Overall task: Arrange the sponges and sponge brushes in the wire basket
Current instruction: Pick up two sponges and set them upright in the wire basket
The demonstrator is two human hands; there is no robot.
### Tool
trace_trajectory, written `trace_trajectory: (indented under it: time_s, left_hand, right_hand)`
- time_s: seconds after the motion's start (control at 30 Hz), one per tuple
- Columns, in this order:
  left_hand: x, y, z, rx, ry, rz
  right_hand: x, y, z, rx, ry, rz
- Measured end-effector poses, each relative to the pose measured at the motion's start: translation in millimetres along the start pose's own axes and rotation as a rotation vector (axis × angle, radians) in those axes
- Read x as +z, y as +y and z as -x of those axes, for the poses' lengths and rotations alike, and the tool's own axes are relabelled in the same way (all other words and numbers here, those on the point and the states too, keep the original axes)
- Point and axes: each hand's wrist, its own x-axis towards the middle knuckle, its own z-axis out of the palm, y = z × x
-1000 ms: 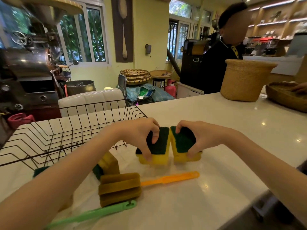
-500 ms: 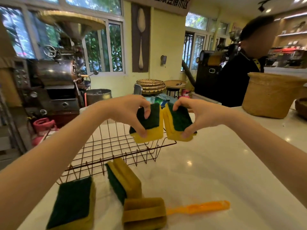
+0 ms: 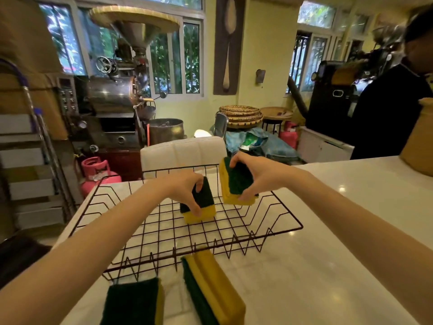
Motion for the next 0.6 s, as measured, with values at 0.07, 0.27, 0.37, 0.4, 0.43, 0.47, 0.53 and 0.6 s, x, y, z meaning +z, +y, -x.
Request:
trace_trajectory:
  time_s: [0.07, 0.27, 0.37, 0.4, 0.43, 0.47, 0.53, 0.6]
  left_hand:
    - [6, -7, -7, -0.009, -0.025, -0.002]
    - [10, -13, -17, 0.003, -0.032, 0.029]
    - [13, -11, -17, 0.024, -0.030, 0.037]
    - [15, -10, -17, 0.034, -0.026, 0.036]
    - [16, -8, -17, 0.045, -0.021, 0.035]
    - [18, -7, -17, 0.054, -0.016, 0.032]
    - [20, -4, -18, 0.066, -0.013, 0.028]
    - [20, -3, -17, 0.070, -0.018, 0.043]
  right_hand:
    - [8, 3, -15, 0.008, -0.052, 0.024]
    - [27, 6, -44, 0.035, -0.192, 0.125]
    - [34, 10, -52, 0.043, -0.230, 0.164]
    - [36, 11, -55, 0.043, -0.240, 0.167]
    - [37, 11, -56, 0.043, -0.250, 0.170]
    - [38, 11, -58, 0.046, -0.260, 0.175]
    - [39, 10, -61, 0.064, -0.289, 0.192]
    - [40, 10, -62, 0.082, -0.320, 0.207]
